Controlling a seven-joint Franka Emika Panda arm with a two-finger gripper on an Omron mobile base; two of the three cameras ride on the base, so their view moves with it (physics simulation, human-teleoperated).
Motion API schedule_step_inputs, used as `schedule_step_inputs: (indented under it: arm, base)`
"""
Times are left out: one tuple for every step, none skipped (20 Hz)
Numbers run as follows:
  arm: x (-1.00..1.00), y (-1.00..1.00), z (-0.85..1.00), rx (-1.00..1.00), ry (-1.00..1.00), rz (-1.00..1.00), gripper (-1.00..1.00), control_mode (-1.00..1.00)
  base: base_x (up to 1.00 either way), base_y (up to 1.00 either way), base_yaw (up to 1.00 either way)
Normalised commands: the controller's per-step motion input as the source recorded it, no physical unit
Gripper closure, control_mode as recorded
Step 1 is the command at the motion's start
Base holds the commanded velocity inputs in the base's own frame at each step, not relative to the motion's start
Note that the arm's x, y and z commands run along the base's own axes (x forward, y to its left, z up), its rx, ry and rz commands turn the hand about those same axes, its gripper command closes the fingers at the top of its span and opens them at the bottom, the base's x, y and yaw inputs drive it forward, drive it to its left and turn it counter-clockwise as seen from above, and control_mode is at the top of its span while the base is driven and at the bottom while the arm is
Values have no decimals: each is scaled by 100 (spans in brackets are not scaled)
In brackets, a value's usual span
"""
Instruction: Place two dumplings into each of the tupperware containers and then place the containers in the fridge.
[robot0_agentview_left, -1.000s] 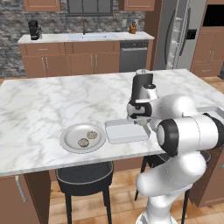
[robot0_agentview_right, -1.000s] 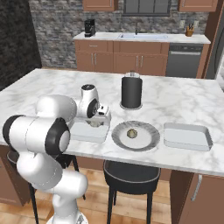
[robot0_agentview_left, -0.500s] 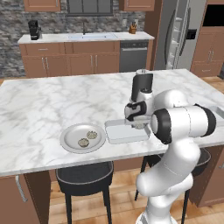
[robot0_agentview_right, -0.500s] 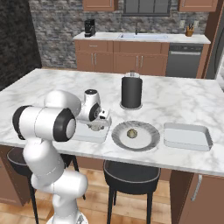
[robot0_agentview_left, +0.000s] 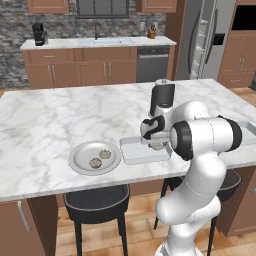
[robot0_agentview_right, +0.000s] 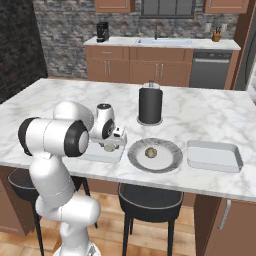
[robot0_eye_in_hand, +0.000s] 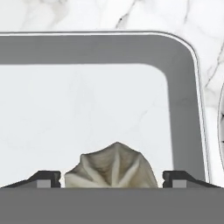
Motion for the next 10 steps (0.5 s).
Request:
schedule_step_inputs:
  arm:
    - [0,0,12,0,1,0,-100,-100]
    - [0,0,28,0,0,0,-100,-100]
    - [0,0,39,0,0,0,-100,-100]
    - [0,0,39,0,3,0,-100,-100]
    - [0,0,44,0,1,0,-100,-100]
    - [0,-5,53,0,1,0,-100,-100]
    - [0,-31,46,0,2,-4,-100,-100]
    - [-14,-53,26,0,0,-4,-100,-100]
    - [-5,-51,37,0,1,-5,-100,-100]
    - [0,-55,42,0,3,-8,-100,-100]
  base:
    - [0,0,0]
    - [0,0,0]
    - [0,0,0]
    - [0,0,0]
    - [0,0,0]
    - [0,0,0]
    - [0,0,0]
    - [0,0,0]
    - [0,0,0]
    - [0,0,0]
